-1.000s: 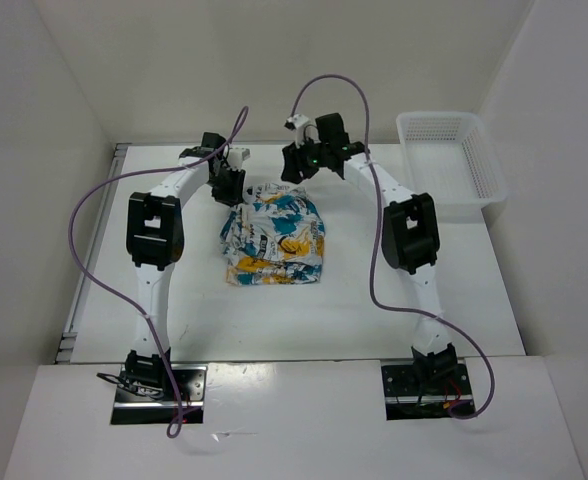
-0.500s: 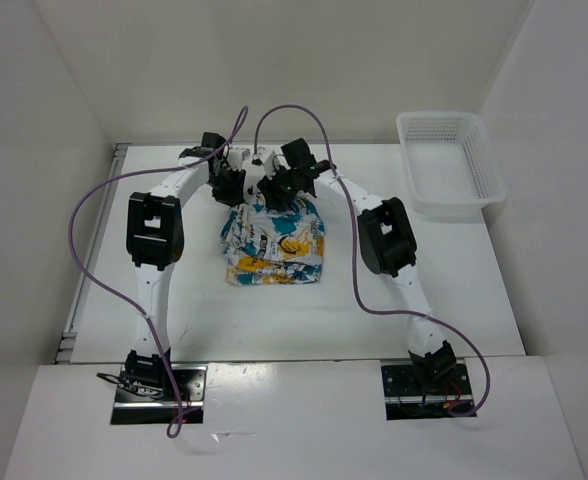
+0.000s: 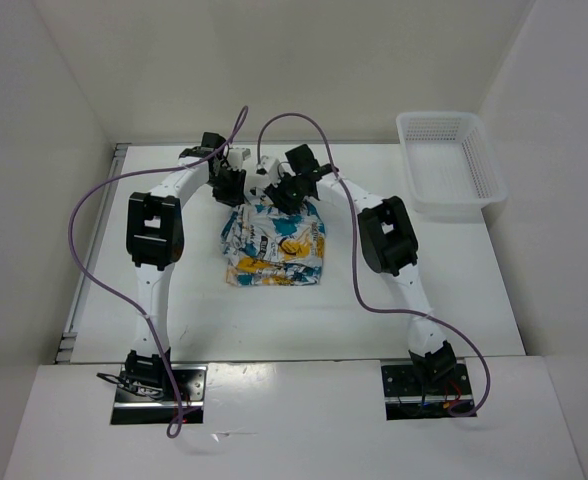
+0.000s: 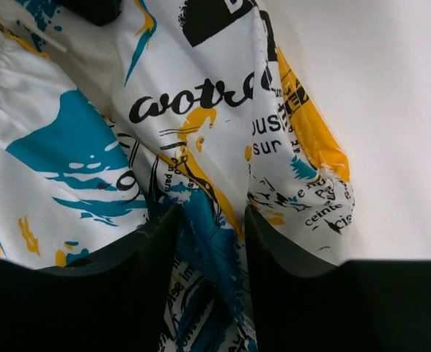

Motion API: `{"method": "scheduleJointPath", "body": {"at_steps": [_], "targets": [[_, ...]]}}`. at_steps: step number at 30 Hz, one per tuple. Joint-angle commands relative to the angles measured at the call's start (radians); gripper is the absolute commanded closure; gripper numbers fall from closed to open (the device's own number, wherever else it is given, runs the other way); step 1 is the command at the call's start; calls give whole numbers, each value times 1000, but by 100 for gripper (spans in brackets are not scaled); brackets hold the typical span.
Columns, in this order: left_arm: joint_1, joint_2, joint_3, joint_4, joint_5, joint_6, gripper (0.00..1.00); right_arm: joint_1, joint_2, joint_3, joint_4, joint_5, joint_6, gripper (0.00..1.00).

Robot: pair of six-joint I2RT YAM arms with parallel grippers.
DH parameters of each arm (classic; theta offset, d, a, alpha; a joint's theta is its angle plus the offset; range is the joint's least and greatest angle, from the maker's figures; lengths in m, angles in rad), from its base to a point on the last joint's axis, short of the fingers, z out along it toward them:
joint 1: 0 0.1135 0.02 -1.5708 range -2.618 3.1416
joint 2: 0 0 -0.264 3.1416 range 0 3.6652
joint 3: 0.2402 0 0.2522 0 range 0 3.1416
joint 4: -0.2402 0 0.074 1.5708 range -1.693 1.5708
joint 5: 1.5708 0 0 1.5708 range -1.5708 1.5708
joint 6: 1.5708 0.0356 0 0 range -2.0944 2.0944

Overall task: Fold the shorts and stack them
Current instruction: Fold the shorts

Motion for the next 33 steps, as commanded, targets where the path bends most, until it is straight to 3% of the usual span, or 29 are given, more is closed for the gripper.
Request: {"method": "scheduleJointPath", "body": {"at_steps": [1, 3, 5, 6, 9, 10, 21, 28, 31, 33], "targets": [[-4, -49, 1, -4, 27, 4, 65, 0, -31, -8, -21, 15, -53, 53], [-4, -49, 1, -4, 27, 4, 65, 0, -31, -8, -30, 15, -67, 53], [-4, -58, 1, -4, 18, 4, 65, 0, -31, -8, -42, 3, -100, 59], [-4, -58, 1, -4, 18, 4, 70, 0, -31, -8, -51, 2, -100, 74], [-4, -58, -10, -4, 9, 4, 82, 9, -40, -8, -38, 13, -94, 97], [-4, -58, -19, -4, -6, 4, 86, 9, -40, -8, -22, 30, -94, 99], [-4, -101, -107, 16, -40, 4, 85, -37, -78, 138, 47, 1, 84, 99], [-4, -92, -87, 16, -40, 4, 84, -55, -89, 147, 47, 1, 84, 99], [-4, -92, -87, 16, -40, 4, 74, -55, -89, 138, 47, 10, 84, 98], [-4, -81, -65, 16, -59, 4, 55, -55, -89, 127, 47, 27, 93, 65]]}}
